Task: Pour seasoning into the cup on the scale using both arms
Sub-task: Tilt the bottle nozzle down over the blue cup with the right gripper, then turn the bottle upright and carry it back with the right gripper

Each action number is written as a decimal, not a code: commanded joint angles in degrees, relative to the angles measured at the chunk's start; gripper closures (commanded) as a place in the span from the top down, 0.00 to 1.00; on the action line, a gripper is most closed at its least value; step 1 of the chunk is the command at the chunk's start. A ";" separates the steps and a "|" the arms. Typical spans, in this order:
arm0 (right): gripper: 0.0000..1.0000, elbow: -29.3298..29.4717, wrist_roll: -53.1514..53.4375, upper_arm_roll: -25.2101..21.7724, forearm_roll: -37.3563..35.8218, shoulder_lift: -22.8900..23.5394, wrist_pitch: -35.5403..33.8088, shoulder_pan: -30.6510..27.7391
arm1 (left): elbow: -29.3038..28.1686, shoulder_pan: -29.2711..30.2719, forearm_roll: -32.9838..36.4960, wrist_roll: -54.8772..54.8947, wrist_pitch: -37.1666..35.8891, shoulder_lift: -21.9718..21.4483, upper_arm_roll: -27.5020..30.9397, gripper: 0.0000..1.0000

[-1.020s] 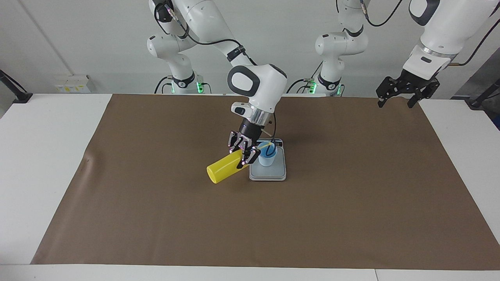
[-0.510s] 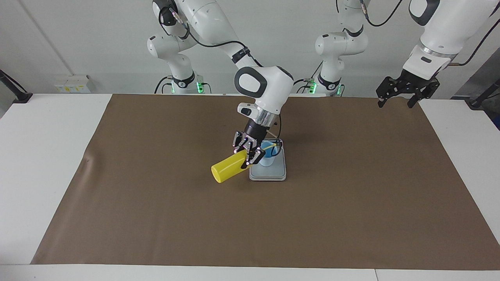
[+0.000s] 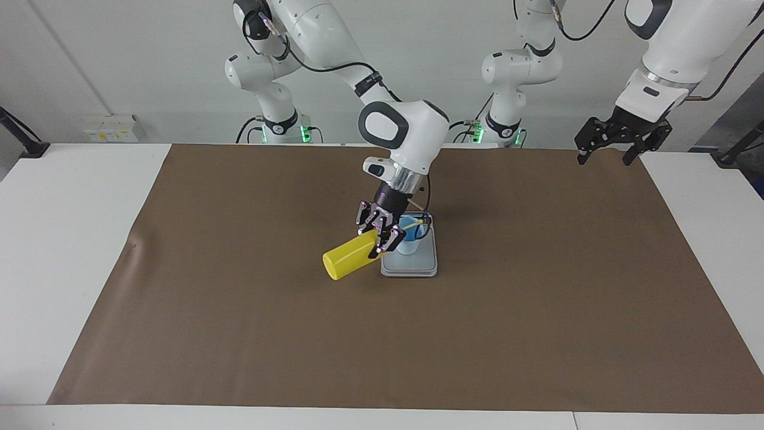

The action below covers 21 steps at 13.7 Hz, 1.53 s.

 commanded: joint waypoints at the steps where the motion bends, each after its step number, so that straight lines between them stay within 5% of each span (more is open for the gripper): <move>1: 0.05 1.45 1.97 0.05 -1.86 0.67 -1.13 0.13 | -1.40 0.88 -0.82 0.17 -0.43 -1.44 -0.36 1.00; 6: 0.04 1.45 3.99 0.05 2.43 0.14 -1.57 -0.74 | -1.40 0.88 -0.82 0.17 -0.43 -1.44 -0.36 1.00; 11: 0.00 0.75 2.15 0.05 14.29 -3.89 -1.22 -5.31 | -1.40 0.88 -0.82 0.17 -0.43 -1.44 -0.36 1.00; 21: 0.00 -0.22 -19.01 0.05 50.48 -10.05 -3.84 -22.96 | -1.40 0.88 -0.82 0.17 -0.52 -1.44 -0.36 1.00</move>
